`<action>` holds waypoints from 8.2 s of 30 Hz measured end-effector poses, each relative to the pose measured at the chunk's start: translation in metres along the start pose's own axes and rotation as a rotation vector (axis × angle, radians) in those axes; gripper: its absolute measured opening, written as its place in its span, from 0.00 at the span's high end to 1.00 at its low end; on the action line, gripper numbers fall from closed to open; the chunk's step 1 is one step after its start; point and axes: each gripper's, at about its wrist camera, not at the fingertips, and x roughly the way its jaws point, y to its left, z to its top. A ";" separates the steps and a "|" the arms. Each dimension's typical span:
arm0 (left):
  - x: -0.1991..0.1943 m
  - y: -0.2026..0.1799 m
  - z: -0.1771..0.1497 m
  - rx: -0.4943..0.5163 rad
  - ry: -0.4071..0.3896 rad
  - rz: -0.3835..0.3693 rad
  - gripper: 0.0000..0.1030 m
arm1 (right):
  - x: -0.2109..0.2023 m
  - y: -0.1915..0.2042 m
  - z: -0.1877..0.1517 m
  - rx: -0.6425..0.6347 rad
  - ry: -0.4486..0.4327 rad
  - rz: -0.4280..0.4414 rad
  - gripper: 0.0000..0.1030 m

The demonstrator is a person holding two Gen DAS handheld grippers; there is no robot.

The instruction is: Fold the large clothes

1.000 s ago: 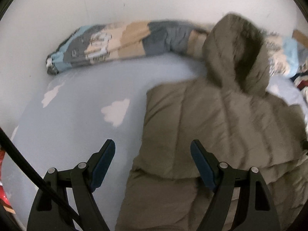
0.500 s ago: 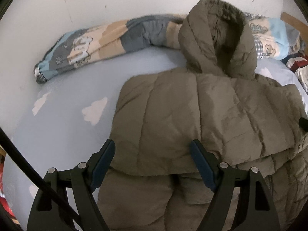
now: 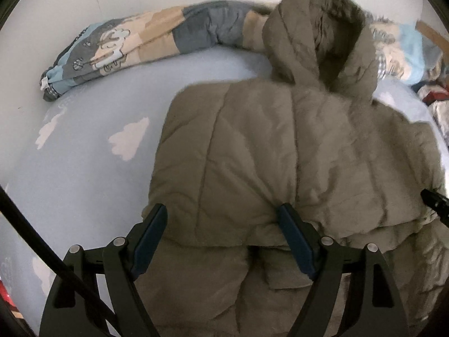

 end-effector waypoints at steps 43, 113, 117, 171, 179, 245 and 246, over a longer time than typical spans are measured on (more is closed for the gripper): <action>-0.132 0.171 -0.254 -0.431 0.185 -0.175 0.22 | -0.150 -0.232 -0.261 0.489 0.036 0.261 0.33; -0.218 -0.048 -0.246 0.168 -0.074 -0.031 0.32 | -0.167 -0.053 -0.262 -0.034 -0.034 0.127 0.27; -0.250 -0.047 -0.224 0.191 -0.194 -0.036 0.30 | -0.187 -0.056 -0.262 -0.016 -0.079 0.192 0.27; 0.036 -0.074 0.256 0.188 -0.147 -0.129 0.22 | 0.030 0.012 0.307 0.003 -0.170 0.078 0.26; 0.091 -0.114 0.285 0.153 -0.144 -0.065 0.80 | 0.062 0.023 0.316 -0.112 -0.130 0.035 0.93; -0.024 -0.102 0.020 0.144 -0.079 -0.260 0.35 | -0.011 0.021 0.041 -0.205 -0.009 0.162 0.26; -0.031 -0.099 0.018 0.138 -0.090 -0.268 0.35 | -0.021 0.016 0.039 -0.192 -0.021 0.182 0.26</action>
